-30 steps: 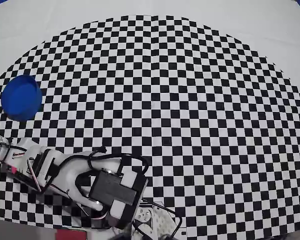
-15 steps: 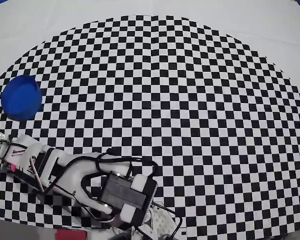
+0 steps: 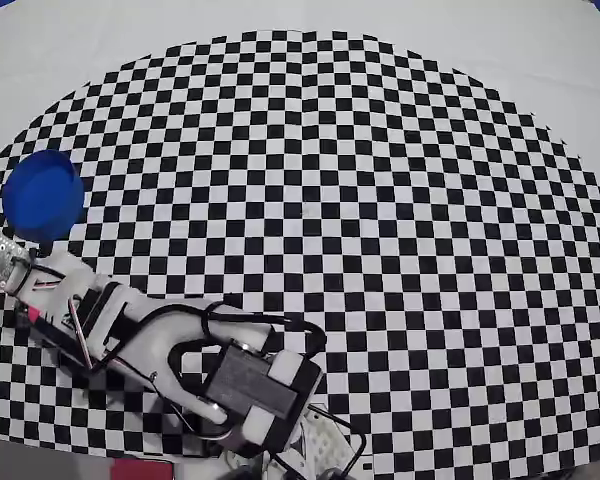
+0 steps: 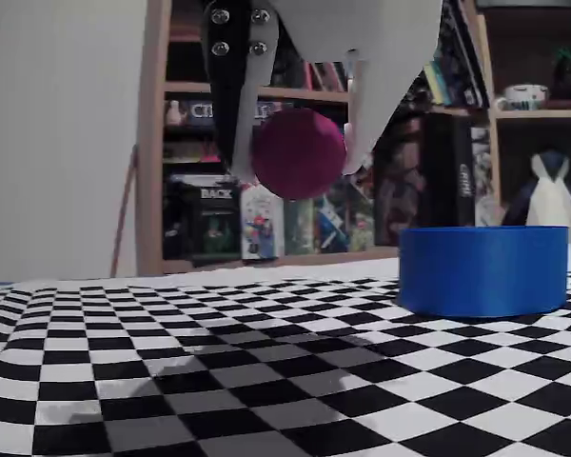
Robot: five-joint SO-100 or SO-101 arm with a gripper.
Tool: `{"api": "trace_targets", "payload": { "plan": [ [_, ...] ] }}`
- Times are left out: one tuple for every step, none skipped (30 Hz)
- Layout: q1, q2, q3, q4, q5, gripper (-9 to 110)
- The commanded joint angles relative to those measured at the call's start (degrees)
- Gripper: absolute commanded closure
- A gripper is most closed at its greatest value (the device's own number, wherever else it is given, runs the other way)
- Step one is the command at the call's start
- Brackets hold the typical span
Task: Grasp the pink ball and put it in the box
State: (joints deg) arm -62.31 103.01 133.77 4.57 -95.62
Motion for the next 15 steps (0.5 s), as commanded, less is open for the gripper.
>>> {"api": "trace_targets", "payload": {
  "plan": [
    [0.6, 4.3, -0.7, -0.4, 0.2, 101],
    [1.0, 4.4, -0.7, -0.4, 0.3, 101],
    [1.3, 4.6, -0.7, -0.4, 0.3, 101],
    [1.8, 4.7, -0.8, -0.4, 0.3, 101],
    [2.2, 4.7, -0.8, -0.6, 0.3, 101],
    [2.5, 4.7, -0.9, -0.9, 0.2, 101],
    [3.0, 4.7, -0.9, -1.2, 0.0, 101],
    [3.4, 4.6, -0.9, -1.6, 0.0, 101],
    [3.9, 4.4, -1.0, -1.8, -0.1, 101],
    [4.3, 4.4, -1.1, -1.8, -0.2, 101],
    [4.7, 4.2, -1.2, -1.8, -0.3, 101],
    [5.0, 4.1, -1.4, -1.8, -0.3, 101],
    [5.4, 4.0, -1.7, -1.8, -0.3, 101],
    [5.6, 3.7, -1.9, -1.8, -0.3, 101],
    [5.9, 3.3, -2.3, -1.8, -0.3, 101]
  ]
}}
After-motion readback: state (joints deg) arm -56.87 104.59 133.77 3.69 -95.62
